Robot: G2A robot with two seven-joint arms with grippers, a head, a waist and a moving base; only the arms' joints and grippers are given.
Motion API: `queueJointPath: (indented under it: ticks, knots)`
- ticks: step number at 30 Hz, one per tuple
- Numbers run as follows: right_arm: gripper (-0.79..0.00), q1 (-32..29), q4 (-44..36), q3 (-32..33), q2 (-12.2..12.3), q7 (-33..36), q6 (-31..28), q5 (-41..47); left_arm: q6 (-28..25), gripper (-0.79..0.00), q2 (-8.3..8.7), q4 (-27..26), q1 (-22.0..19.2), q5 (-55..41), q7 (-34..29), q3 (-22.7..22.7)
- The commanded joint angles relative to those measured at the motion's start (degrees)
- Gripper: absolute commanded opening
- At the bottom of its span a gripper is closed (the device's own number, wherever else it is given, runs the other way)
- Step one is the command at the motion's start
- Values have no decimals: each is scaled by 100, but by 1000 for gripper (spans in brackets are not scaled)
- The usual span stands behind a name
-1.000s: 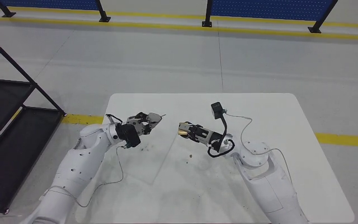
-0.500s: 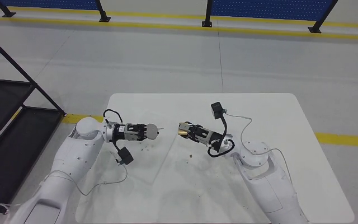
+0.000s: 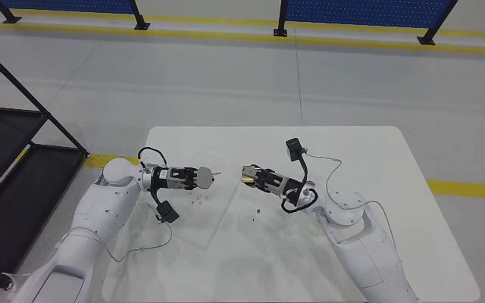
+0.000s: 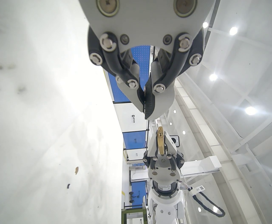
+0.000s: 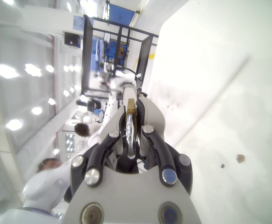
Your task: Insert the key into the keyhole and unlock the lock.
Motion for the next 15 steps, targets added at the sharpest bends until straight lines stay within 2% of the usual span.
queueJointPath:
  ticks: [1, 3, 7, 15]
  knots:
    - [-785, 0, 0, 0, 0, 0, 0, 0, -33, -785, -9, -174, 67, -130, 22, 57]
    - [-785, 0, 0, 0, 0, 0, 0, 0, 263, -785, 27, -337, -18, 352, -150, 38]
    - [-785, 0, 0, 0, 0, 0, 0, 0, 311, -785, 62, -680, -73, 615, -198, 78]
    - [-785, 0, 0, 0, 0, 0, 0, 0, 98, -785, 48, -720, -280, 281, 15, 330]
